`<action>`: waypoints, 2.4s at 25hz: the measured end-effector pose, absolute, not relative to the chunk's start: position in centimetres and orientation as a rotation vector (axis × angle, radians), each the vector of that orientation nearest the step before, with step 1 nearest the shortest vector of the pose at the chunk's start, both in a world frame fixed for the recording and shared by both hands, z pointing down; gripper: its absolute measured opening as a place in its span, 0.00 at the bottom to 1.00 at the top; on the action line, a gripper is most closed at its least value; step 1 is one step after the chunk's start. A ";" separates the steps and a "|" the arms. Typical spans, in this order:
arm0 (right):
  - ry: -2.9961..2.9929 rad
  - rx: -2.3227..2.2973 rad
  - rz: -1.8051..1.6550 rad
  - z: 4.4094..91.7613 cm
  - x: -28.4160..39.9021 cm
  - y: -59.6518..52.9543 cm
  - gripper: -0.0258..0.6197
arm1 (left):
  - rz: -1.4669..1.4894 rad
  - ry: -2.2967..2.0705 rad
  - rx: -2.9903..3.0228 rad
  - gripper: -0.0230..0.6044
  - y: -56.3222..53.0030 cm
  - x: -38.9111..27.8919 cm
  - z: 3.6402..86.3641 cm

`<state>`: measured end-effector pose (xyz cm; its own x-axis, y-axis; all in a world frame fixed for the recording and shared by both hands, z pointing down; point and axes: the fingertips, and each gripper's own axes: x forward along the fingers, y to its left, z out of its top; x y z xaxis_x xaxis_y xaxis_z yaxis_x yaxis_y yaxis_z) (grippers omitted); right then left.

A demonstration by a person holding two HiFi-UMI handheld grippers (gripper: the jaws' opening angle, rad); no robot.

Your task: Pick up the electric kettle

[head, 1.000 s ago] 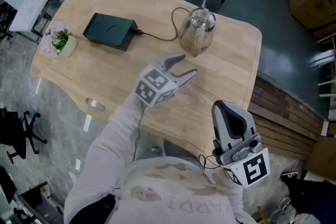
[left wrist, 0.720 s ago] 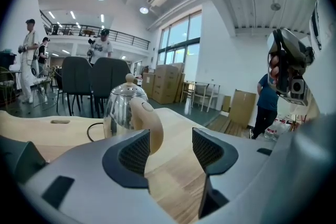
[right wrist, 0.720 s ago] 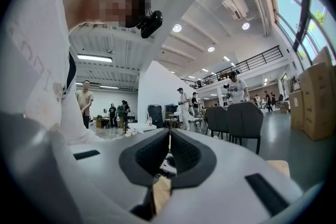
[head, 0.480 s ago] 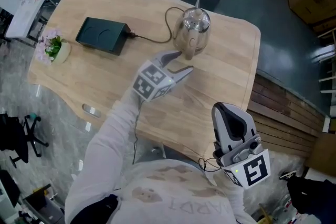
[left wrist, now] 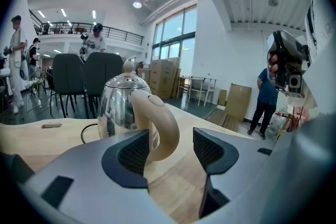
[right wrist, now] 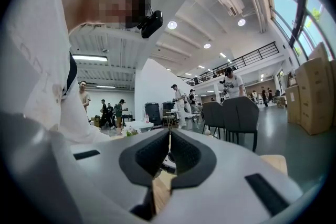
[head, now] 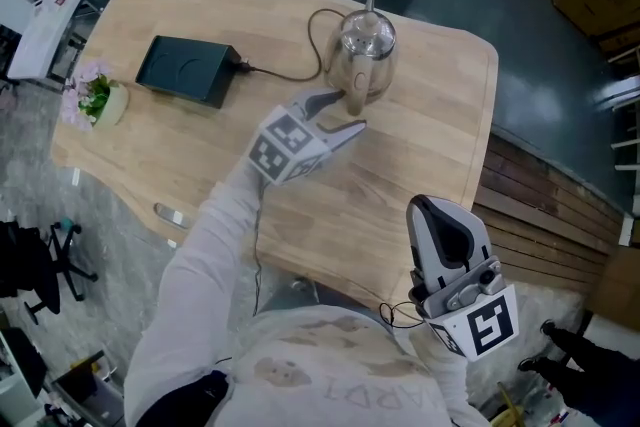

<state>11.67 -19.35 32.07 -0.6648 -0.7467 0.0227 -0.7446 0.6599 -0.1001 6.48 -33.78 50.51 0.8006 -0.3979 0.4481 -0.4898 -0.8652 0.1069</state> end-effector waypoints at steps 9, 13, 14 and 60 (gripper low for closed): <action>2.843 -1.291 -0.195 33.1 12.3 -19.8 0.07 | 0.615 -0.599 2.793 0.42 -34.0 7.9 51.4; 2.840 -1.298 -0.204 33.5 12.7 -20.0 0.07 | 0.614 -0.557 2.813 0.42 -34.2 8.5 51.7; 2.840 -1.300 -0.207 33.6 12.8 -20.0 0.07 | 0.611 -0.545 2.817 0.42 -34.2 8.7 51.7; 2.845 -1.372 -0.207 33.7 14.1 -21.2 0.07 | 0.304 -0.458 2.896 0.42 -35.6 14.3 50.8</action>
